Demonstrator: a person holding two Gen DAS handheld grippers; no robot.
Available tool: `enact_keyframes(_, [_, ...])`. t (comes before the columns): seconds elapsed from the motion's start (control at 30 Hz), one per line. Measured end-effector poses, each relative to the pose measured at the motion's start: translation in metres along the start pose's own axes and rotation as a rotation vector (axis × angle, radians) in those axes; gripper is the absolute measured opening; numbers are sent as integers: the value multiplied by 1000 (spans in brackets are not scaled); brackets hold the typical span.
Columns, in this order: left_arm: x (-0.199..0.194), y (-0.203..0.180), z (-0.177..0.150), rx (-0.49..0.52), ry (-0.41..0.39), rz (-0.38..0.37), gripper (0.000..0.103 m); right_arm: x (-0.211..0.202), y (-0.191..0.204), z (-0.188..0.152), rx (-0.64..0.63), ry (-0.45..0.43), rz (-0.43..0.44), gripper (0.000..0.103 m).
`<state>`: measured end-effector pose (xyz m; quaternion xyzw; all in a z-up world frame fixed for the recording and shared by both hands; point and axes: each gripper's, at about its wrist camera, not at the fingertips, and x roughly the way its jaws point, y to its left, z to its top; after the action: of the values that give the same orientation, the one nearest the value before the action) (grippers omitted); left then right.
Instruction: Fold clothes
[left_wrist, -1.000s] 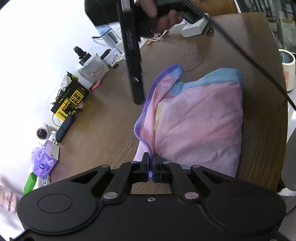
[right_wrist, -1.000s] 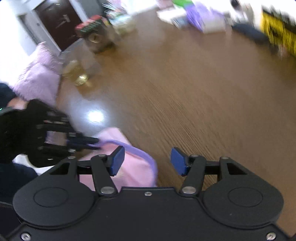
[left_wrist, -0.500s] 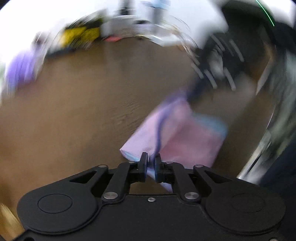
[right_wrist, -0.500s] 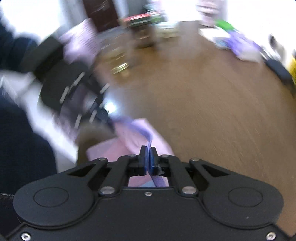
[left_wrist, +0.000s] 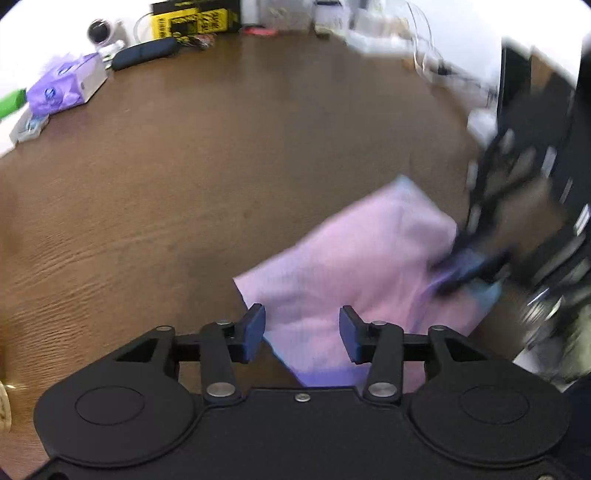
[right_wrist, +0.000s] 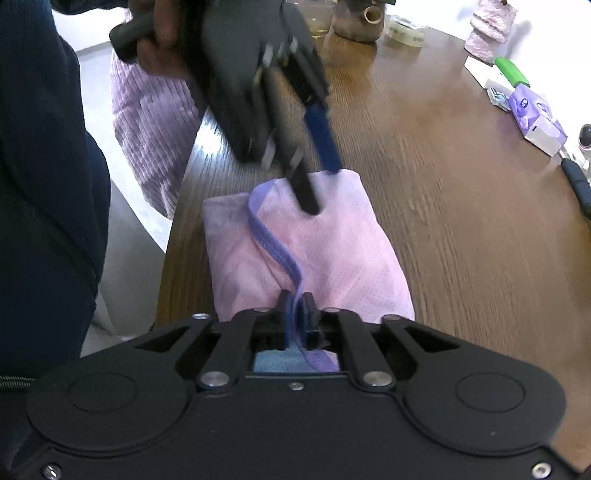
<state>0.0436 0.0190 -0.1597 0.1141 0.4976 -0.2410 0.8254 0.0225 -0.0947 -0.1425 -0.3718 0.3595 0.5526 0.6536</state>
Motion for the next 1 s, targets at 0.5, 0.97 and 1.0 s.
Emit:
enact_keyframes(0.5, [-5,-2,-3,-36,2,78,56,12,-22,-15,342,38,-38,39])
enact_keyframes(0.97, [6,5,5,-280,221,-66,59,9,-8,-44,650,43,-207,82])
enact_keyframes(1.0, [7,4,6,-283,238,-90,59,8,-7,-47,674,42,-215,82])
